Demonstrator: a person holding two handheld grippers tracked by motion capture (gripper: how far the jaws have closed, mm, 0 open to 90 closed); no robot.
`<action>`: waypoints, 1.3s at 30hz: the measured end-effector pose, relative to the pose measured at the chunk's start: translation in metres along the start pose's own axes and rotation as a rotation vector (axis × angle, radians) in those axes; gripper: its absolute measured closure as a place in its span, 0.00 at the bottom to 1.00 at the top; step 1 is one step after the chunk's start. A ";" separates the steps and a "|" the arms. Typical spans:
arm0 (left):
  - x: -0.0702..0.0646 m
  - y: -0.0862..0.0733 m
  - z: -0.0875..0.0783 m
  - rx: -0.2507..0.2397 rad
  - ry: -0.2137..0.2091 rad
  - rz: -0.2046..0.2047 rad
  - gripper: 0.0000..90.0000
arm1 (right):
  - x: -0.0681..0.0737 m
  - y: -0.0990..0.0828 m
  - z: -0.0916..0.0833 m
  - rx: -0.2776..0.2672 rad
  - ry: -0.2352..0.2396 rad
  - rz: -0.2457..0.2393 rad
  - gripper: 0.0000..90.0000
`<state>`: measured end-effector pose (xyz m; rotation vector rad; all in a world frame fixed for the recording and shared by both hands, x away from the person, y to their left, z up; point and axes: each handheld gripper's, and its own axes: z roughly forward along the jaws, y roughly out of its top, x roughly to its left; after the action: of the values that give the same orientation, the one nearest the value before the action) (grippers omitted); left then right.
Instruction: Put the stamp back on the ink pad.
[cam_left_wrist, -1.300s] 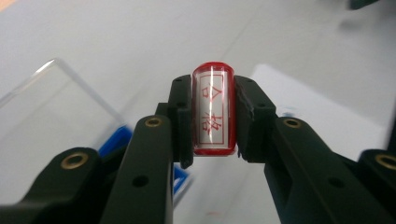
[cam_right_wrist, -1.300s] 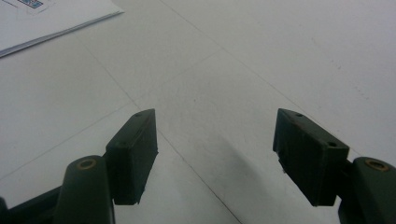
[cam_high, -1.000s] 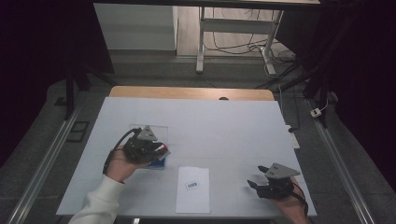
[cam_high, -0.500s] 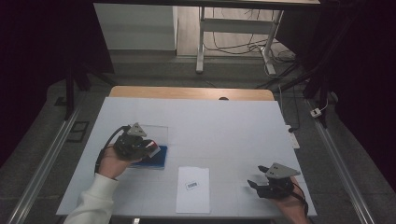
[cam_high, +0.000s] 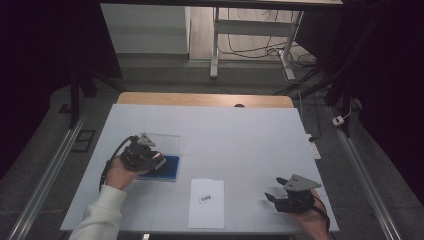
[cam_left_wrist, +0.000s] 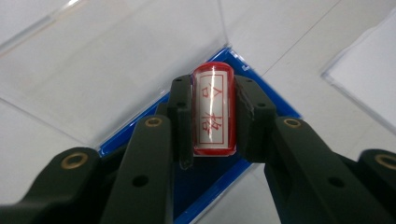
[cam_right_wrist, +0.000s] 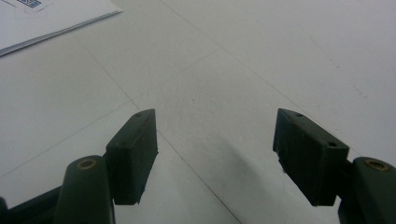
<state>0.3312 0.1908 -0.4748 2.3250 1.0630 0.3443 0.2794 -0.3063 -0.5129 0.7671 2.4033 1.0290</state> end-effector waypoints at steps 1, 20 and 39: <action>0.001 -0.001 0.002 0.006 -0.001 -0.004 0.78 | 0.000 0.000 0.000 0.001 0.001 0.001 0.33; 0.000 -0.002 0.011 0.042 0.022 0.000 0.77 | 0.001 0.000 0.000 0.005 -0.004 -0.003 0.34; -0.028 -0.014 -0.027 -0.232 -0.022 -0.007 0.36 | -0.001 0.001 -0.005 -0.015 -0.008 0.006 0.33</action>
<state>0.2925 0.1873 -0.4615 2.1138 0.9655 0.4156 0.2775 -0.3088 -0.5093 0.7725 2.3851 1.0438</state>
